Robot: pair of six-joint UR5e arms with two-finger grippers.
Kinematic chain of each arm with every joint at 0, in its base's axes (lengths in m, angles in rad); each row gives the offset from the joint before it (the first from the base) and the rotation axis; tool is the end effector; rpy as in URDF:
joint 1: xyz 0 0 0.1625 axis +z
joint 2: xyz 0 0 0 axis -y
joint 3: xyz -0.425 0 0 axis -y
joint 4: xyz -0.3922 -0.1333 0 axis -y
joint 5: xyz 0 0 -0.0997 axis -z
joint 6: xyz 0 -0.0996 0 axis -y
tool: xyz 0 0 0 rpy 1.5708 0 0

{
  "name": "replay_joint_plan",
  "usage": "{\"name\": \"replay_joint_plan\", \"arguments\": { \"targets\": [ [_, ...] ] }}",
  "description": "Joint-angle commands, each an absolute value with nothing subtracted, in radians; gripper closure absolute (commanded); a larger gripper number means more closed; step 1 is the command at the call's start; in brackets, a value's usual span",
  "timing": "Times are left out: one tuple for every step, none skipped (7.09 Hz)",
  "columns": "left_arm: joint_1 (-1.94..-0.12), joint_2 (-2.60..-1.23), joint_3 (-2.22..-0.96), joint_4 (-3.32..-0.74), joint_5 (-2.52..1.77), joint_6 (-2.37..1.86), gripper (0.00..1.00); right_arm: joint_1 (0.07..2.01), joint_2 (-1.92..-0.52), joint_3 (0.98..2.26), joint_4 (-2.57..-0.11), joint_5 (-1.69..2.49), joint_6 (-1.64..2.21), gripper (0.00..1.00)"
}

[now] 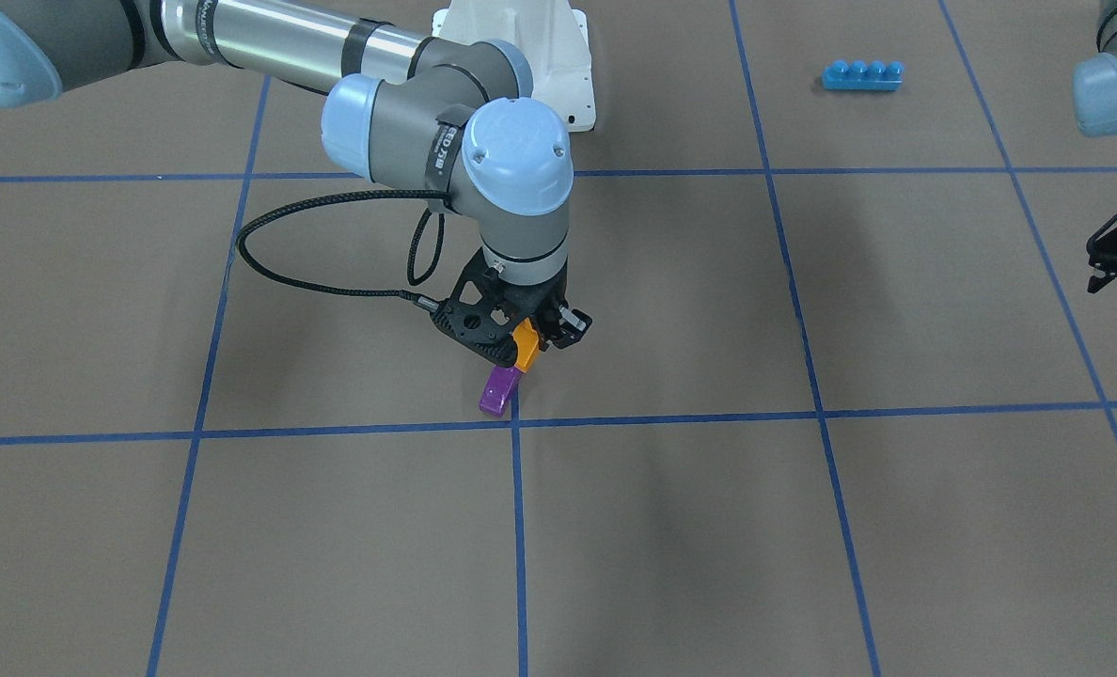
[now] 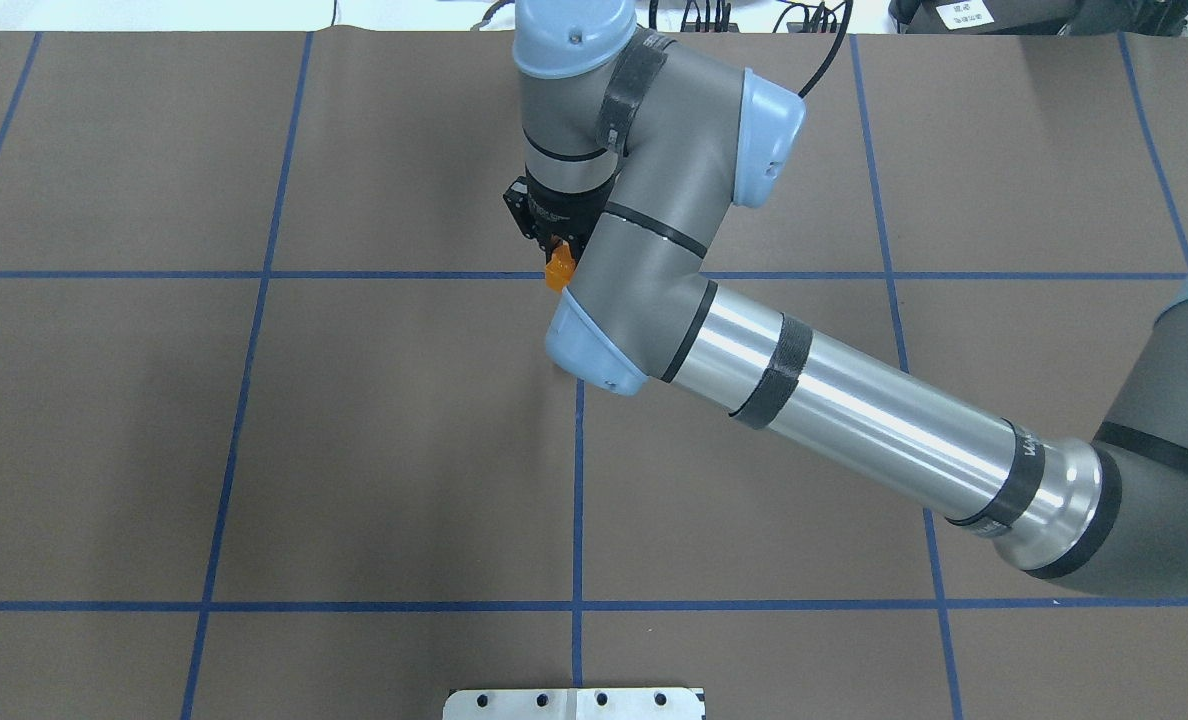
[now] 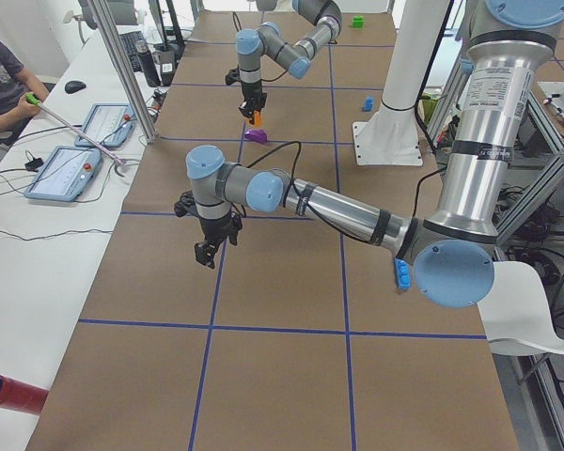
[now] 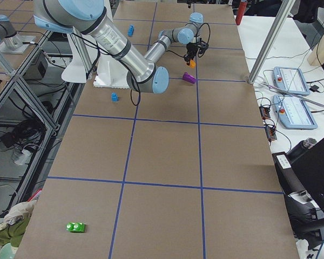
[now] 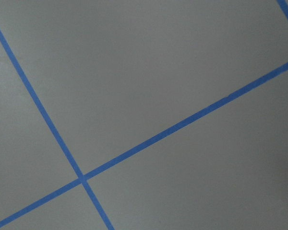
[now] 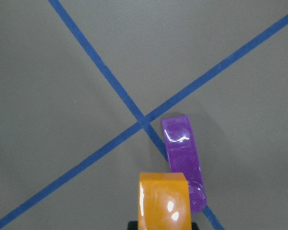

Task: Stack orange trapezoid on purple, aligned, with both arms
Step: 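Lower the orange block onto the purple block and align it with the right gripper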

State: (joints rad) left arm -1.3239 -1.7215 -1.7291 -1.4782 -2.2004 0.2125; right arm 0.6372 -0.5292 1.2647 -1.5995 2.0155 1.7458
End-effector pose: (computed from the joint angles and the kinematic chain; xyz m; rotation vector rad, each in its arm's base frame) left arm 0.0625 -0.5536 0.5206 0.2006 0.6377 0.5105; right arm -0.5827 -0.5438 0.1175 -0.2594 -0.7861 0.6092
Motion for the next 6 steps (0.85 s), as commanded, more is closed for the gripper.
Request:
{"name": "replay_joint_plan", "arguments": {
  "targets": [
    [-1.325,-1.706,-1.736,-1.483,-2.201,0.219,0.0,0.63,-0.547,1.246,-1.568,1.994,1.795,1.0],
    [-1.325,-1.706,-1.738,-1.482,-2.201,0.219,0.0,0.626,-0.563,1.246,-1.565,1.994,1.828,1.0],
    [-1.325,-1.706,-1.738,-1.482,-2.201,0.219,0.0,0.623,-0.574,1.247,-1.565,1.994,1.866,1.0],
    [-1.325,-1.706,-1.738,-1.482,-2.201,0.219,0.0,0.62,-0.577,1.247,-1.565,1.994,1.87,1.0],
    [-1.325,-1.706,-1.738,-1.482,-2.201,0.219,0.0,0.617,-0.578,1.247,-1.565,1.996,1.868,1.0],
    [-1.325,-1.706,-1.74,-1.482,-2.201,0.218,0.0,0.615,-0.578,1.247,-1.566,1.999,1.867,1.0]
  ]
}}
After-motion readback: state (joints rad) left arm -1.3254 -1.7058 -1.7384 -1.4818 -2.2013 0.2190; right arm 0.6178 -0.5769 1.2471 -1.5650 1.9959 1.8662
